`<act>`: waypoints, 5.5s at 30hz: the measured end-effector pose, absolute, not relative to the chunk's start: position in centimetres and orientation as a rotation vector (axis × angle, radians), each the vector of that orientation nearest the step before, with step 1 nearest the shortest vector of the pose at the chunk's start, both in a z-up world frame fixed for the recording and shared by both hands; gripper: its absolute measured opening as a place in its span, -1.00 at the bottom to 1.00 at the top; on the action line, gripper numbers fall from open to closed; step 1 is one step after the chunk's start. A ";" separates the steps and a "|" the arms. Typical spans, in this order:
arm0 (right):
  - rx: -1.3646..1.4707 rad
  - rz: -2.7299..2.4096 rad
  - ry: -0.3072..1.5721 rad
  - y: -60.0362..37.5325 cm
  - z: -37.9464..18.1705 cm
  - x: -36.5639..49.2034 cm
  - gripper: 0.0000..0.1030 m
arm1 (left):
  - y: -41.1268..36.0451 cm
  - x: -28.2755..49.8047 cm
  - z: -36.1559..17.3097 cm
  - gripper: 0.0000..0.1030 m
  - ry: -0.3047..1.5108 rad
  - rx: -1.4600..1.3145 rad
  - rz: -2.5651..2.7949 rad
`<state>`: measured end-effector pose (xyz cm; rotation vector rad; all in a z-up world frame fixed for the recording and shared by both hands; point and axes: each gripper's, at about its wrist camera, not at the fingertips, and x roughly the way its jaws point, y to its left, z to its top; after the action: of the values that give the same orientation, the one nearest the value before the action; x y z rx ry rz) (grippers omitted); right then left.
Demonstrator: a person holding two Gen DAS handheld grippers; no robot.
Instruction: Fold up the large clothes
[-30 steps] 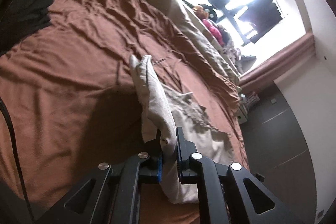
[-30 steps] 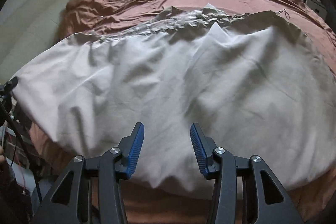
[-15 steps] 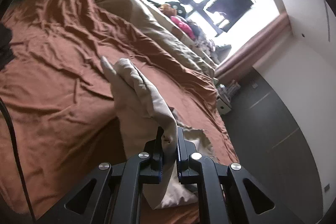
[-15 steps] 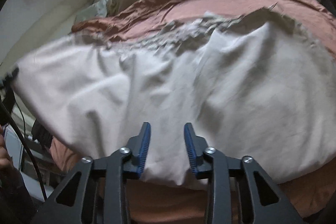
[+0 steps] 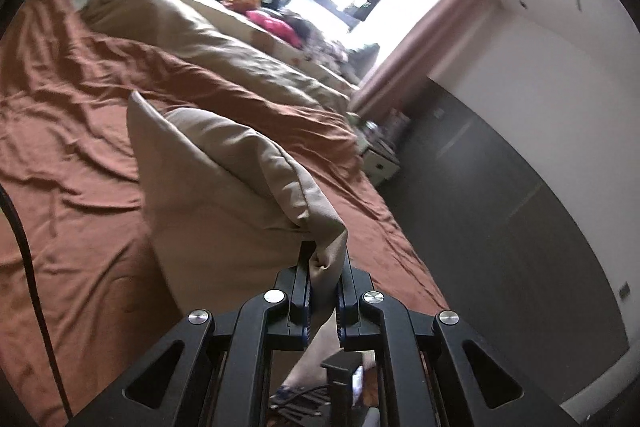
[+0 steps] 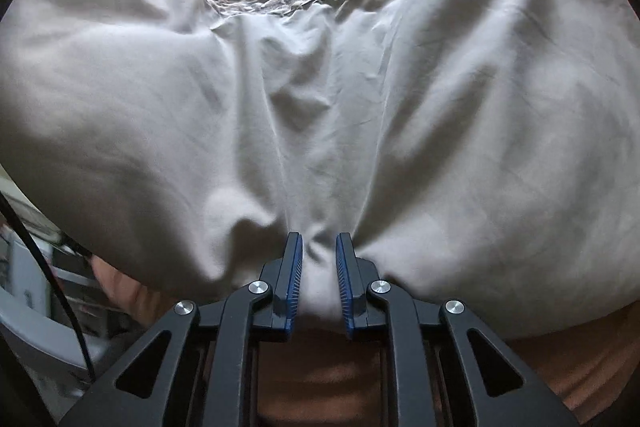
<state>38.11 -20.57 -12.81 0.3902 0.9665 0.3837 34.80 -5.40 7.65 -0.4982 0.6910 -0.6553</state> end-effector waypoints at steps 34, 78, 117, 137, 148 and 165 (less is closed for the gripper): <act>0.889 0.070 0.589 -51.2 -9.6 19.5 0.17 | -38.0 35.4 -6.0 -0.68 1.165 -0.192 -0.953; 0.474 0.471 1.047 -47.2 -7.8 50.9 -0.23 | -14.2 44.9 -16.2 0.38 1.230 -0.353 -0.527; 0.525 0.358 0.966 -51.3 -7.0 45.6 0.49 | -15.2 48.9 -15.4 0.54 1.223 -0.377 -0.503; 0.573 0.591 1.069 -48.8 -8.4 52.7 -0.47 | -18.2 51.1 -16.4 0.12 1.226 -0.351 -0.459; 0.423 0.604 0.958 -45.2 -2.6 48.3 -0.83 | -17.1 50.1 -13.5 -0.73 1.177 -0.417 -0.483; 0.288 0.717 0.745 -33.4 7.4 37.9 -0.85 | -7.3 42.6 1.9 -0.76 0.869 -0.391 -0.473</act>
<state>37.90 -33.44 7.39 0.2875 0.7451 0.7168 42.61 -7.27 1.92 -0.3908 0.8689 -0.4730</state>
